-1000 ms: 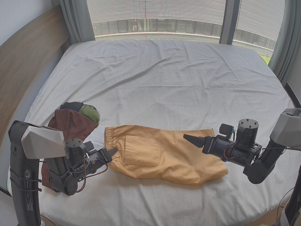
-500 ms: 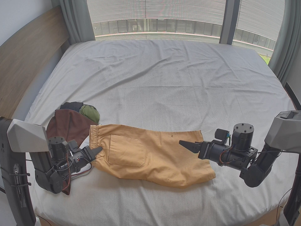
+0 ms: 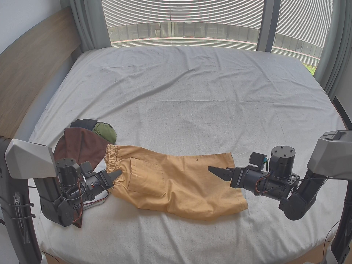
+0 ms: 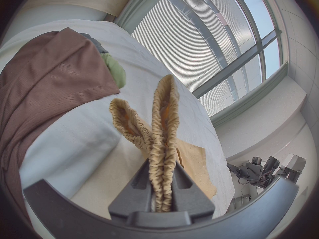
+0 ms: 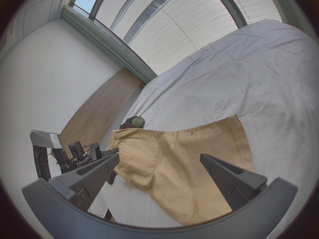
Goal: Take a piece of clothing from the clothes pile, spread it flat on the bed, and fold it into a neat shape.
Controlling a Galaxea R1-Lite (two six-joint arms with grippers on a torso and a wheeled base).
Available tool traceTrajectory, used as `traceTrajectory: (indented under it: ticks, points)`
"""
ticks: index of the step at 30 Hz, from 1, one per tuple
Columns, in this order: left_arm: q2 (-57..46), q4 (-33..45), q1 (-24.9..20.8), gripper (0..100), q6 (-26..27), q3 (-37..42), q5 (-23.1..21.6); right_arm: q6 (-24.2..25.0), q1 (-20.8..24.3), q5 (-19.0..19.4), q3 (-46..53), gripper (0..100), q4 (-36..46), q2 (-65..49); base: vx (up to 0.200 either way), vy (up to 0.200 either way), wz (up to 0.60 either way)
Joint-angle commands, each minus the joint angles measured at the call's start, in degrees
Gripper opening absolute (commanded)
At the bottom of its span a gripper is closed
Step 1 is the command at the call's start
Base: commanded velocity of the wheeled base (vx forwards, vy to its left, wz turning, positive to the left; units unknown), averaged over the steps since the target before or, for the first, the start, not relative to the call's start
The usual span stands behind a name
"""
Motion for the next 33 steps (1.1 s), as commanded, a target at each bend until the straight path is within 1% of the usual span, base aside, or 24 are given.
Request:
traceTrajectory:
  ticks: [1, 4, 5, 6, 7, 8, 13, 14, 19, 25, 26, 27, 28, 33]
  points:
    - [-1.5, 0.1, -6.1, 0, -0.2, -2.1, 0.6, 0.0, -0.2, -0.1, 0.4, 100, -0.1, -0.1, 0.0, 0.0, 0.0]
    - [-1.5, 0.3, -8.5, 0, -0.3, -3.9, 1.0, 0.0, -0.3, 0.0, 0.5, 100, -0.7, -0.1, 0.0, 0.0, 0.0]
    - [-1.5, 0.3, -8.5, 0, -0.3, -3.9, 1.0, 0.0, -0.3, 0.0, 0.5, 100, -0.7, -0.1, 0.0, 0.0, 0.0]
    - [-1.3, 0.3, -10.2, 0, -0.4, -5.3, 1.6, -0.1, -0.5, 0.0, 0.6, 100, -1.7, -0.1, 0.0, 0.0, 0.0]
    - [-1.3, 0.3, -10.2, 0, -0.4, -5.3, 1.6, -0.1, -0.5, 0.0, 0.6, 100, -1.7, -0.1, 0.0, 0.0, 0.0]
    - [-1.2, 0.3, -11.6, 0, -1.0, -6.4, 2.1, -0.1, -0.6, 0.0, 0.6, 100, -1.9, -0.2, 0.0, 0.0, 0.0]
    - [-0.9, 0.3, -14.7, 0, -2.5, -8.8, 2.5, -0.1, -0.7, 0.0, 0.6, 100, -2.0, -0.4, 0.0, 0.0, 0.0]
    - [-0.9, 0.3, -14.7, 0, -2.5, -8.8, 2.5, -0.1, -0.7, 0.0, 0.6, 100, -2.0, -0.4, 0.0, 0.0, 0.0]
    - [-0.8, 0.4, -17.9, 0, -2.8, -10.4, 2.5, -0.1, -1.3, 0.0, 0.5, 100, -2.0, -0.6, 0.0, 0.0, 0.0]
    - [-0.4, 0.7, -20.2, 0, -3.3, -12.2, 2.5, -0.1, -2.5, 0.0, 0.0, 100, -2.0, -1.3, 0.0, 0.0, 0.0]
    - [0.1, 1.1, -21.2, 0, -3.7, -13.4, 2.6, -0.1, -3.0, 0.0, -0.2, 100, -2.0, -1.5, 0.0, 0.0, 0.0]
    - [0.1, 1.1, -21.2, 0, -3.7, -13.4, 2.6, -0.1, -3.0, 0.0, -0.2, 100, -2.0, -1.5, 0.0, 0.0, 0.0]
    - [0.7, 2.3, -22.4, 0, -4.0, -15.5, 3.4, -0.1, -4.0, 0.0, -0.2, 100, -2.0, -1.9, 0.0, 0.0, 0.0]
    - [1.5, 3.7, -24.7, 0, -5.4, -18.1, 3.9, -0.1, -5.6, 0.0, -0.8, 100, -2.0, -2.3, 0.0, 0.0, 0.0]
